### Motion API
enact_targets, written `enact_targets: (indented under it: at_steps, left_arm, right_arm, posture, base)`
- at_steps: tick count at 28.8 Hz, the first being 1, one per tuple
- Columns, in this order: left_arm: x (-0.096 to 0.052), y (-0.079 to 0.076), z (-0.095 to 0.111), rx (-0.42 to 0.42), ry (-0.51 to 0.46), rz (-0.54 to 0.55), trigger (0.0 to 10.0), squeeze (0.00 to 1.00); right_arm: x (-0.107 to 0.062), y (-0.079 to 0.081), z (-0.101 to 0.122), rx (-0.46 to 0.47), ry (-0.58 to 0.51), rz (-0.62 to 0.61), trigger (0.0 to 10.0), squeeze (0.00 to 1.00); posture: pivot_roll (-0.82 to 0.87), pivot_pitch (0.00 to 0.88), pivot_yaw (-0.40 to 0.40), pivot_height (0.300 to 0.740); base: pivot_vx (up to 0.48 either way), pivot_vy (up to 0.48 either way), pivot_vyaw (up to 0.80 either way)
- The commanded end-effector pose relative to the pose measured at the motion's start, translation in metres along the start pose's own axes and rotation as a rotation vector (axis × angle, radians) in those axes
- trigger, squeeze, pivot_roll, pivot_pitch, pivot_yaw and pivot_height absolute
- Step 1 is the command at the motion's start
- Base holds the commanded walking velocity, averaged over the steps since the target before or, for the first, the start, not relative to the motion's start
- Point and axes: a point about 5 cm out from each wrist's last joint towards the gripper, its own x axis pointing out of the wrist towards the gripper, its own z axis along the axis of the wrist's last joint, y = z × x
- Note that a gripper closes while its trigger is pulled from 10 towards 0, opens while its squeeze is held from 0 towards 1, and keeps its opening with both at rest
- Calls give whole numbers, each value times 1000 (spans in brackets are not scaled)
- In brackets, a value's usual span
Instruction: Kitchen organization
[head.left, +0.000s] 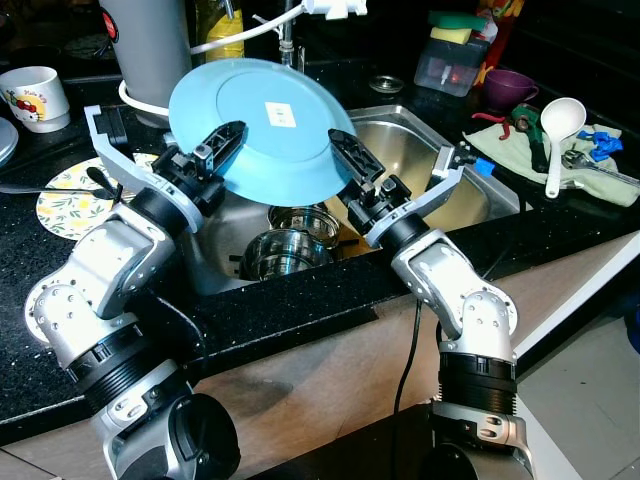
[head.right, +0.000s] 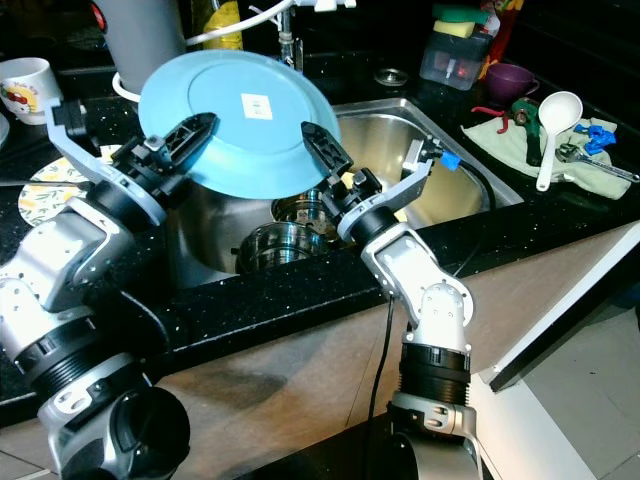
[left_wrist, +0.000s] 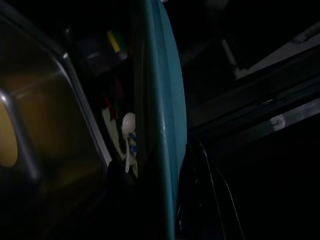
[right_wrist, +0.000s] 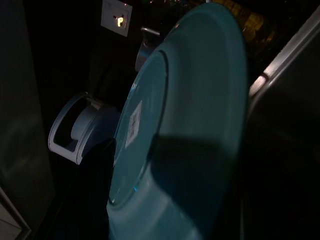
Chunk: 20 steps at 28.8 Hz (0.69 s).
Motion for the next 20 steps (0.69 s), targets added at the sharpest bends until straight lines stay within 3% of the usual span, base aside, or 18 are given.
enact_targets:
  at_steps: [1, 3, 20]
  left_arm:
    - [-1, 0, -4, 2, 16, 16, 0, 0]
    - [-2, 1, -4, -3, 15, 22, 0, 0]
    - [-6, 6, -6, -15, 51, 70, 0, 0]
  right_arm:
    - [-2, 0, 1, 17, -17, 3, 10000, 0]
    - [-2, 0, 3, 25, -34, 1, 0, 0]
    - [-2, 7, 10, 40, -77, 39, 0, 0]
  posture:
    - [13, 184, -24, 740]
    - [13, 186, -24, 740]
    - [12, 186, -24, 740]
  base:
    - [0, 0, 0]
    - [0, 0, 0]
    - [0, 0, 0]
